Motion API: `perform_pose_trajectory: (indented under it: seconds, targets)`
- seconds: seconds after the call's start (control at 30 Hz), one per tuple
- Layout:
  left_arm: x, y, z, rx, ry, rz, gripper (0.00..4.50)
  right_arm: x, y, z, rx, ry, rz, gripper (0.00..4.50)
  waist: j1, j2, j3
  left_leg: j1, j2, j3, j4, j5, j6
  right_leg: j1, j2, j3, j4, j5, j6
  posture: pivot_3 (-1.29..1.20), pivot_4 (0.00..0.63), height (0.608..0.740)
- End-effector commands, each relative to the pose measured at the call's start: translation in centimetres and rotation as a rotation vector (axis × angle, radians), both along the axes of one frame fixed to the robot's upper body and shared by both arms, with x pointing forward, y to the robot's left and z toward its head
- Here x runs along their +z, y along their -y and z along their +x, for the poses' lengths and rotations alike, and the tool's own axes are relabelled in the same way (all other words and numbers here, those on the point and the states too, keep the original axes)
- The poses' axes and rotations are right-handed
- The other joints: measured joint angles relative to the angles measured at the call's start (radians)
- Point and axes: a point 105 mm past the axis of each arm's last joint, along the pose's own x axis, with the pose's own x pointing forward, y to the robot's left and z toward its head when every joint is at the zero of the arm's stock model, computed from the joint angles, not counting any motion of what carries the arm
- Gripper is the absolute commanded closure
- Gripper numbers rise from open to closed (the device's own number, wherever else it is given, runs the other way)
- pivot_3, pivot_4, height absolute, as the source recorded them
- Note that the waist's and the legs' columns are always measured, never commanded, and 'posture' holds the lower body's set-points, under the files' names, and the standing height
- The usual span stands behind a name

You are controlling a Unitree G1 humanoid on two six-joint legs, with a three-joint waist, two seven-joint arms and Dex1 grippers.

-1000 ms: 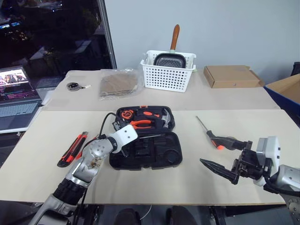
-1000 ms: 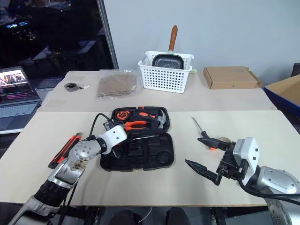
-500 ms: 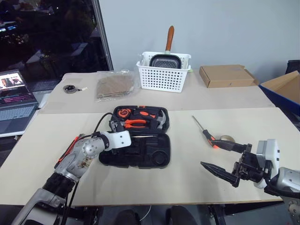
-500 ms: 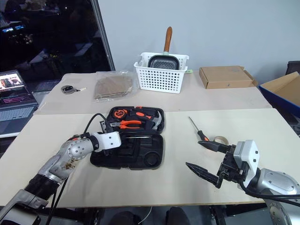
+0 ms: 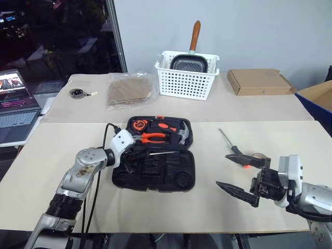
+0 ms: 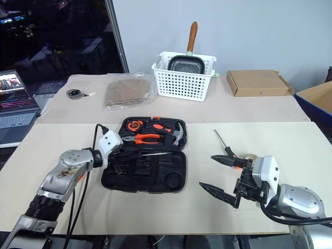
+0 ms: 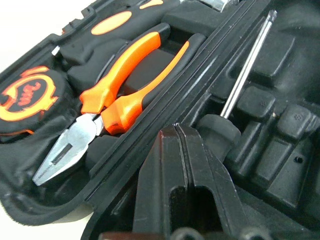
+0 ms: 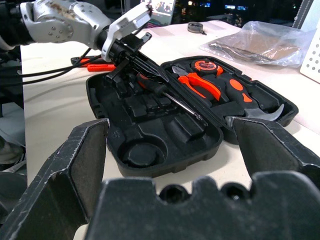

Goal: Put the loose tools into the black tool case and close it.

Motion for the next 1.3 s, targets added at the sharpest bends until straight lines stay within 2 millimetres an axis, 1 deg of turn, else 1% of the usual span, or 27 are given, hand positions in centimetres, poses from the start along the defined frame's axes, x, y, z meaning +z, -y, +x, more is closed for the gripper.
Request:
perform_pose_trajectory:
  seconds: [0.03,0.07,0.1,0.13,0.23,0.33,0.43,0.5,0.63,0.8,0.9,1.0,1.07,1.13,1.2,1.23,1.27,1.3]
  targets:
    - [2.2,-0.1,-0.2,0.057,-0.095,-0.267,4.47,0.9,-0.2,0.0,0.002,0.058,0.006,0.00,0.000,-0.004,0.002,0.000,0.000,0.001,0.000,-0.001,0.001,0.000,-0.001,0.000,0.000,0.000,0.001,0.00,0.150,0.740]
    - [3.3,-0.1,-0.2,0.058,-0.095,-0.326,4.47,0.9,-0.2,0.0,0.001,0.059,0.007,0.00,0.001,-0.008,0.005,-0.001,0.000,0.001,0.000,-0.001,0.001,-0.001,-0.001,0.000,0.000,0.000,0.001,0.00,0.150,0.740]
    - [4.1,0.0,-0.4,0.055,-0.098,-0.360,4.47,0.9,-0.2,0.0,-0.001,0.059,0.007,0.00,0.001,-0.013,0.008,-0.002,0.000,0.001,0.001,-0.001,0.001,-0.002,-0.001,0.000,0.000,0.000,0.001,0.00,0.150,0.740]
    - [4.7,0.1,-0.5,0.055,-0.105,-0.383,4.47,0.9,-0.2,0.0,-0.001,0.059,0.008,0.00,0.001,-0.016,0.010,-0.003,0.001,0.000,0.001,-0.001,0.001,-0.003,-0.001,0.000,0.000,0.000,0.001,0.00,0.150,0.740]
    - [5.8,0.6,-1.2,0.054,-0.132,-0.428,4.47,1.0,-0.3,0.1,-0.008,0.062,0.014,0.00,0.002,-0.016,0.010,-0.006,0.000,-0.001,0.001,-0.001,0.000,-0.005,-0.002,0.000,-0.001,0.000,0.000,0.00,0.150,0.740]
    - [6.2,1.0,-1.8,0.068,-0.156,-0.458,4.47,1.1,-0.5,0.2,-0.010,0.066,0.019,0.00,0.004,-0.016,0.010,-0.010,0.000,-0.002,0.001,-0.001,-0.001,-0.009,-0.002,0.001,0.000,0.000,0.000,0.00,0.150,0.740]
    - [4.5,1.0,-2.1,0.130,-0.177,-0.385,4.47,1.2,-0.6,0.3,-0.009,0.066,0.021,0.00,0.004,-0.016,0.010,-0.014,0.000,-0.002,0.001,0.000,-0.003,-0.015,-0.001,0.002,0.001,0.001,-0.001,0.00,0.150,0.740]
    - [3.4,1.1,-2.5,0.150,-0.177,-0.330,4.47,1.2,-0.7,0.4,-0.007,0.067,0.020,0.00,0.003,-0.016,0.010,-0.014,0.000,-0.002,0.001,0.000,-0.003,-0.016,0.000,0.002,0.002,0.001,-0.001,0.00,0.150,0.740]
    - [1.6,1.2,-2.2,0.223,-0.183,-0.273,4.47,1.2,-0.6,0.5,-0.006,0.065,0.021,0.00,0.008,-0.016,0.010,-0.014,0.000,-0.002,0.001,0.002,-0.005,-0.016,0.000,0.002,0.003,0.002,-0.003,0.00,0.150,0.740]
    - [-0.6,1.6,-2.0,0.271,-0.187,-0.207,4.47,1.2,-0.6,0.4,-0.004,0.063,0.019,0.00,0.011,-0.016,0.010,-0.013,0.000,-0.002,0.001,0.002,-0.005,-0.014,0.000,0.002,0.003,0.002,-0.003,0.00,0.150,0.740]
    - [-1.4,1.4,-1.8,0.296,-0.189,-0.154,4.47,1.3,-0.5,0.4,-0.006,0.065,0.017,0.00,0.012,-0.015,0.009,-0.013,0.000,-0.002,0.001,0.003,-0.005,-0.014,0.000,0.002,0.003,0.003,-0.004,0.00,0.150,0.740]
    - [-2.3,1.0,-1.4,0.298,-0.177,-0.065,4.47,1.5,-0.6,0.4,-0.006,0.066,0.015,0.00,0.012,-0.015,0.009,-0.011,0.000,-0.002,0.002,0.003,-0.005,-0.012,0.000,0.002,0.004,0.003,-0.004,0.00,0.150,0.740]
    - [-2.8,0.5,-1.1,0.286,-0.160,0.007,4.47,1.5,-0.7,0.4,-0.005,0.066,0.016,0.00,0.013,-0.015,0.009,-0.007,0.000,-0.002,0.002,0.003,-0.005,-0.008,0.000,0.002,0.004,0.003,-0.004,0.00,0.150,0.740]
    - [-3.3,0.0,-0.7,0.260,-0.139,0.088,4.47,1.5,-0.8,0.4,-0.005,0.065,0.016,0.00,0.012,-0.015,0.009,0.001,0.000,-0.002,0.002,0.003,-0.005,0.001,0.001,0.002,0.003,0.002,-0.004,0.00,0.150,0.740]
    - [-3.8,-0.1,-0.7,0.229,-0.128,0.143,4.47,1.6,-0.8,0.4,-0.007,0.065,0.017,0.00,0.011,-0.014,0.009,0.001,0.001,-0.001,0.002,0.003,-0.005,0.003,0.000,0.002,0.002,0.001,-0.002,0.00,0.150,0.740]
    - [-4.2,0.0,-0.9,0.212,-0.132,0.160,4.47,1.6,-0.8,0.5,-0.012,0.061,0.015,0.00,0.009,-0.013,0.008,0.001,0.001,-0.001,0.002,0.003,-0.005,0.003,0.000,0.002,0.002,-0.002,0.003,0.00,0.150,0.740]
    - [-4.4,0.2,-1.0,0.199,-0.134,0.160,4.47,1.5,-0.8,0.5,-0.019,0.058,0.013,0.00,0.009,-0.014,0.008,0.002,0.001,0.001,0.002,0.003,-0.005,0.003,0.000,0.002,0.002,-0.001,0.003,0.00,0.150,0.740]
    - [-3.9,0.5,-1.0,0.191,-0.121,0.122,4.47,1.6,-0.8,0.7,-0.038,0.049,0.019,0.00,0.008,-0.012,0.007,0.002,0.002,0.002,0.002,0.003,-0.005,0.003,-0.001,0.002,0.002,0.000,0.003,0.00,0.150,0.740]
